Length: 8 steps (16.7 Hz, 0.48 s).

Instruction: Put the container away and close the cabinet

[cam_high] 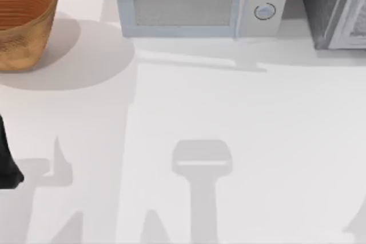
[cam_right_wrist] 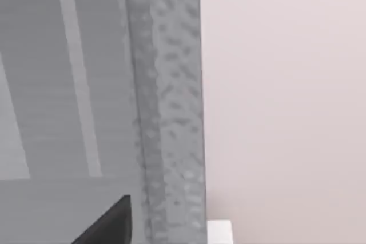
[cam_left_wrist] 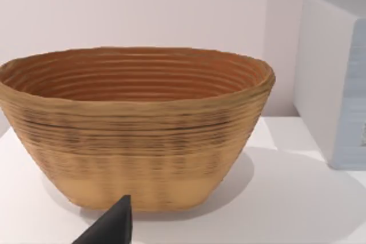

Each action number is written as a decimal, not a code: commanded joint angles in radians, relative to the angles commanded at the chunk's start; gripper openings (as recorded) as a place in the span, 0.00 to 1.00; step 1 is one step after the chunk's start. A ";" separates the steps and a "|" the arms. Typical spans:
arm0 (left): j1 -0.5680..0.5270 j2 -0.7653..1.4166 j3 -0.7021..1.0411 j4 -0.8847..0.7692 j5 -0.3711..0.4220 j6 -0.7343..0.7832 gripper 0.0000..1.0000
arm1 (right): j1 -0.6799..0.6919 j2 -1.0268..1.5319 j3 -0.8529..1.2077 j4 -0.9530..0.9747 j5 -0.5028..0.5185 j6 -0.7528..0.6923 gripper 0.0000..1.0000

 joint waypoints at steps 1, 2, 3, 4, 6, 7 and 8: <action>0.000 0.000 0.000 0.000 0.000 0.000 1.00 | -0.001 -0.013 0.081 -0.100 -0.001 0.000 1.00; 0.000 0.000 0.000 0.000 0.000 0.000 1.00 | -0.001 -0.026 0.160 -0.197 -0.001 0.000 1.00; 0.000 0.000 0.000 0.000 0.000 0.000 1.00 | 0.000 -0.041 0.237 -0.289 -0.001 0.000 1.00; 0.000 0.000 0.000 0.000 0.000 0.000 1.00 | 0.002 -0.056 0.311 -0.374 0.001 0.000 1.00; 0.000 0.000 0.000 0.000 0.000 0.000 1.00 | 0.008 -0.087 0.441 -0.525 0.005 -0.001 1.00; 0.000 0.000 0.000 0.000 0.000 0.000 1.00 | 0.011 -0.102 0.496 -0.587 0.007 -0.001 1.00; 0.000 0.000 0.000 0.000 0.000 0.000 1.00 | 0.014 -0.115 0.544 -0.639 0.008 -0.001 1.00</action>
